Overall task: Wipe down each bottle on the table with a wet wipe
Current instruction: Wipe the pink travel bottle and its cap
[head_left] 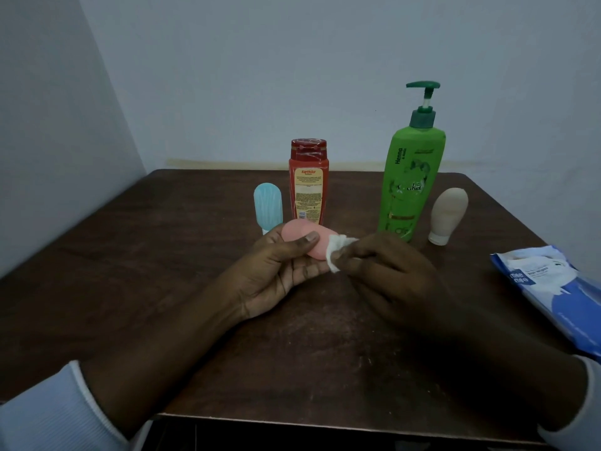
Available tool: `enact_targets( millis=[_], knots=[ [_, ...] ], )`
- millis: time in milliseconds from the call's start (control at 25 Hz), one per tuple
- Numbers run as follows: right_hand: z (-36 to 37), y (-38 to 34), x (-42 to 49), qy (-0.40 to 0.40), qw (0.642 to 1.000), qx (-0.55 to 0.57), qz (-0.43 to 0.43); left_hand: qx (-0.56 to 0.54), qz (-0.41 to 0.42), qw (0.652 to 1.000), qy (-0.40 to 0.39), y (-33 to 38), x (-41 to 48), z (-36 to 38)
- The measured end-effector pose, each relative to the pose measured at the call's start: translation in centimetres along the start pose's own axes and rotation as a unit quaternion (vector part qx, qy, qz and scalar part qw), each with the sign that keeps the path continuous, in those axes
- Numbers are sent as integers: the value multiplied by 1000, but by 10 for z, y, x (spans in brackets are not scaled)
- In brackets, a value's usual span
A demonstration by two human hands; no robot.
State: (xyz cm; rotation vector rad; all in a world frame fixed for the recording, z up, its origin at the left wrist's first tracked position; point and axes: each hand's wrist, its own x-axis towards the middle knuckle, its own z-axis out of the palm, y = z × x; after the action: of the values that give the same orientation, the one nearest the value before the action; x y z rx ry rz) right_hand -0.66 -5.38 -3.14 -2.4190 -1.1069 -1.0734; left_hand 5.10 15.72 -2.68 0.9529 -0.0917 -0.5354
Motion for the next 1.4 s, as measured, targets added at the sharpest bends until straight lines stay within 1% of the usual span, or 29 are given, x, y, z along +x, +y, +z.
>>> enact_targets(
  millis=[40, 80, 160, 200, 320, 360, 440, 480, 600, 640, 720, 760, 840, 880, 920, 1000, 1040, 1120, 1160, 1200, 1240, 1280, 1320, 1360, 1400],
  knots=[
    [1, 3, 2, 2, 1000, -8, -11, 14, 2, 1000, -4, -1, 0, 0],
    [2, 8, 3, 10, 1000, -11, 9, 23, 4, 1000, -5, -1, 1, 0],
    [0, 15, 6, 10, 997, 10, 77, 32, 7, 999, 3, -1, 1, 0],
    [-1, 16, 4, -7, 997, 17, 73, 37, 9, 999, 5, -1, 2, -1],
    [-1, 11, -1, -89, 995, 13, -33, 46, 12, 999, 1, -2, 2, -1],
    [-2, 14, 1, -88, 996, 20, -25, 46, 15, 999, 3, -2, 3, -1],
    [-4, 20, 5, -51, 996, 48, 52, 48, 18, 999, 4, -1, 4, -1],
    [-5, 21, 5, -43, 996, 47, 61, 48, 17, 999, 3, -1, 4, -1],
    [-1, 15, -1, -72, 997, 25, -34, 44, 13, 999, -4, -2, 4, -4],
    [-1, 18, 0, -67, 997, 24, -25, 40, 13, 999, -5, -1, 4, -4],
    [-3, 21, 4, -35, 998, 38, 35, 40, 15, 999, -5, -1, 4, -3],
    [-4, 19, 3, -33, 998, 34, 29, 44, 17, 999, -8, -2, 4, -3],
    [-1, 12, -1, -69, 997, 16, -43, 50, 18, 999, -10, -2, 4, -4],
    [0, 11, -1, -79, 995, 9, -60, 49, 20, 999, -10, -1, 3, -4],
    [1, 14, 0, -70, 997, 5, -43, 46, 20, 999, -11, -1, 3, -4],
    [-1, 19, 3, -31, 999, 10, 24, 47, 19, 999, -10, -2, 3, -3],
    [-1, 18, 3, -36, 999, 9, 28, 53, 19, 998, -8, -2, 3, -3],
    [0, 10, -1, -92, 995, 17, -18, 62, 18, 998, -8, -3, 4, -5],
    [0, 10, -2, -104, 994, 14, -35, 61, 17, 998, -8, -3, 4, -5],
    [1, 12, -1, -92, 995, 16, -21, 56, 17, 998, -10, -3, 4, -5],
    [3, 18, 0, -65, 997, 29, 34, 51, 20, 998, -10, -2, 4, -5],
    [4, 22, 2, -36, 991, 59, 113, 48, 25, 999, -8, -1, 4, -4],
    [7, 26, 2, -16, 973, 120, 197, 47, 34, 998, -5, 0, 3, -3],
    [10, 27, 2, -6, 936, 215, 279, 49, 45, 998, -2, 0, 3, -2],
    [12, 25, 4, 10, 876, 327, 355, 54, 57, 997, 3, 0, 5, -3]
  ],
)
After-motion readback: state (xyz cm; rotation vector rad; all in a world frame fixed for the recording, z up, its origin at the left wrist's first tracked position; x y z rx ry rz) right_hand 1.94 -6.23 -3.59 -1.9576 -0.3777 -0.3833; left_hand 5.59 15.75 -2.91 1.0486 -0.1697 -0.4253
